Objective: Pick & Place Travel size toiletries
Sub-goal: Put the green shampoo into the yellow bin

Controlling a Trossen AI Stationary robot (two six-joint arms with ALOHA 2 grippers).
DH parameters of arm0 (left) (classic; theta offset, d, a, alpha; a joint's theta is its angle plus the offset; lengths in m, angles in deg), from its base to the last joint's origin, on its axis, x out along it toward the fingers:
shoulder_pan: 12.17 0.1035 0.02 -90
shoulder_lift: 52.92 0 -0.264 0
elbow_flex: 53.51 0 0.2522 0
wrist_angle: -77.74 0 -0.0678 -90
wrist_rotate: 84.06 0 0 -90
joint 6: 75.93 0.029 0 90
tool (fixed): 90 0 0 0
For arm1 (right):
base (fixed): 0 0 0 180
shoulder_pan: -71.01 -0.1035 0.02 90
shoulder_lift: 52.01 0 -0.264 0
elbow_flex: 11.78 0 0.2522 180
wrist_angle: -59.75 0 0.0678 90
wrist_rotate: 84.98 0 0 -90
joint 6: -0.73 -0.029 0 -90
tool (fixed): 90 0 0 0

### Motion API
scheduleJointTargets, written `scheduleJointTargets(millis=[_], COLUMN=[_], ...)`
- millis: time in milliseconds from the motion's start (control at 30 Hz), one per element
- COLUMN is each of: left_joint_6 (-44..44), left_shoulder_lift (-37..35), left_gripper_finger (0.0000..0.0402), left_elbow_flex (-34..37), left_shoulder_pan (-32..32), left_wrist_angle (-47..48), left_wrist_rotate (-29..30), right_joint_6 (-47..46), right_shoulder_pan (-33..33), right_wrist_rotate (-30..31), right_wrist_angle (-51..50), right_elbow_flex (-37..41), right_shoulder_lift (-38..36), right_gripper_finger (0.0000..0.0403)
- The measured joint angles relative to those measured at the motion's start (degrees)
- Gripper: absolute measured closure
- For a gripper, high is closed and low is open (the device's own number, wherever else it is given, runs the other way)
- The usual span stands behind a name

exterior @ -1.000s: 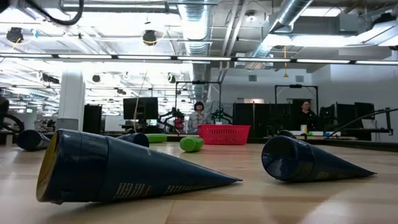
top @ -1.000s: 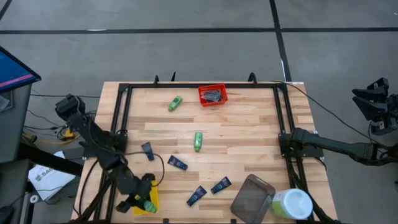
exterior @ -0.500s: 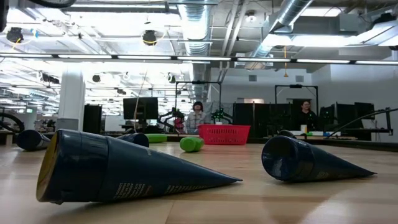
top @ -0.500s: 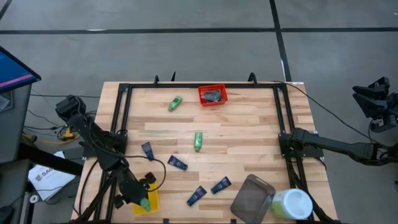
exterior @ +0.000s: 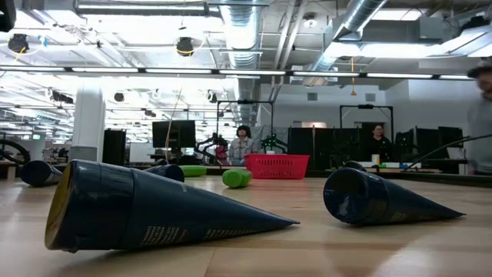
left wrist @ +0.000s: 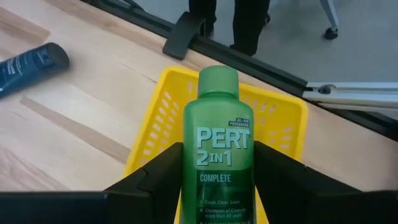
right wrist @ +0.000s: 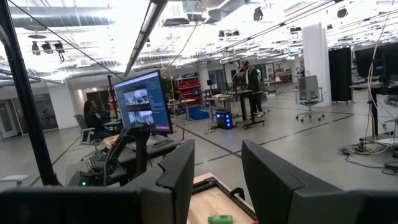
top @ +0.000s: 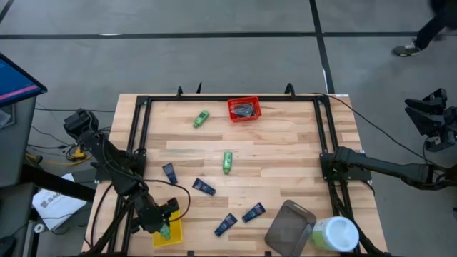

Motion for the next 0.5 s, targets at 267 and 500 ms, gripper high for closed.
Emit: scheduleJointTargets(millis=[267, 500], left_joint_6=[0.0, -0.15], left_shoulder_lift=[-0.01, 0.0], left_gripper_finger=[0.0226, 0.0226], left_elbow_flex=[1.46, 1.46], left_shoulder_pan=[0.0, 0.0], left_wrist_angle=[0.53, 0.4], left_wrist_rotate=[0.01, 0.01], right_joint_6=[-0.07, -0.07], right_shoulder_pan=[0.0, 0.0], right_wrist_rotate=[-0.02, 0.0], right_wrist_angle=[0.0, 0.0], right_elbow_flex=[0.0, 0.0], right_shoulder_lift=[0.0, 0.0], right_gripper_finger=[0.0276, 0.0276])
